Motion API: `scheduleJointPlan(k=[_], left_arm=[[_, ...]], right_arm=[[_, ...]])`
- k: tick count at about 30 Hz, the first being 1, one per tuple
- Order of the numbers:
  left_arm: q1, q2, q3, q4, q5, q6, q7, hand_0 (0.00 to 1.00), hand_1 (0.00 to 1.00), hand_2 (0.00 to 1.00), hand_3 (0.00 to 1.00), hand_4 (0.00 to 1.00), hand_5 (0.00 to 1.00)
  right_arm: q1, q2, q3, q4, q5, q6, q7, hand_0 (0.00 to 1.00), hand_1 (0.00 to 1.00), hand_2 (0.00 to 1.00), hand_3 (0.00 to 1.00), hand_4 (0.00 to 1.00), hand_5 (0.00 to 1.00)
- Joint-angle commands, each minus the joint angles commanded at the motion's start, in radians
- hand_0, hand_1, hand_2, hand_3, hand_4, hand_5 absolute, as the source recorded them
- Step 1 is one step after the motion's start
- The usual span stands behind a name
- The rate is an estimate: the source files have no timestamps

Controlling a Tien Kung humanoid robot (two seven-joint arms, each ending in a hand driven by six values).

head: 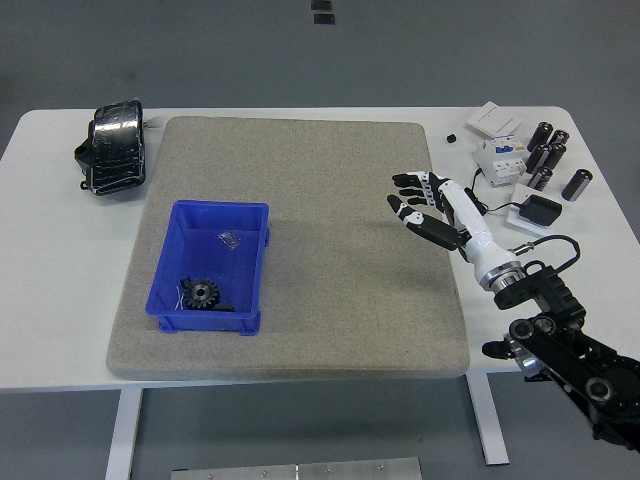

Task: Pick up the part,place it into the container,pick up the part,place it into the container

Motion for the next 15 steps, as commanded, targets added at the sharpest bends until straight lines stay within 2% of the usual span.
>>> scheduleJointPlan(k=[5,6,10,15], left_arm=[[0.003,-0.002,0.0,0.0,0.0,0.0,0.0,0.693,0.68,0.66,0.577,0.728,0.251],[0.003,-0.003,-0.001,0.0,0.001,-0.001,0.0,0.693,0.679,0.659,0.581,0.729,0.251],[0.004,-0.005,0.0,0.001,-0.001,0.0,-0.002,0.693,0.679,0.659,0.581,0.729,0.251],[0.004,-0.006,-0.002,0.0,-0.001,0.001,-0.001,0.693,0.679,0.66,0.588,0.729,0.252]], right_arm=[[-0.029,0.005,0.068,-0.013,0.183,0.062,0.031,0.746,0.748,0.753,0.692,0.798,0.577],[-0.033,0.007,0.081,-0.014,0.214,0.067,0.033,0.753,0.74,0.745,0.691,0.81,0.605],[-0.041,0.007,0.11,-0.026,0.309,0.074,0.035,0.753,0.74,0.745,0.691,0.81,0.605],[-0.045,0.002,0.123,-0.03,0.363,0.076,0.033,0.759,0.74,0.741,0.689,0.802,0.59]])
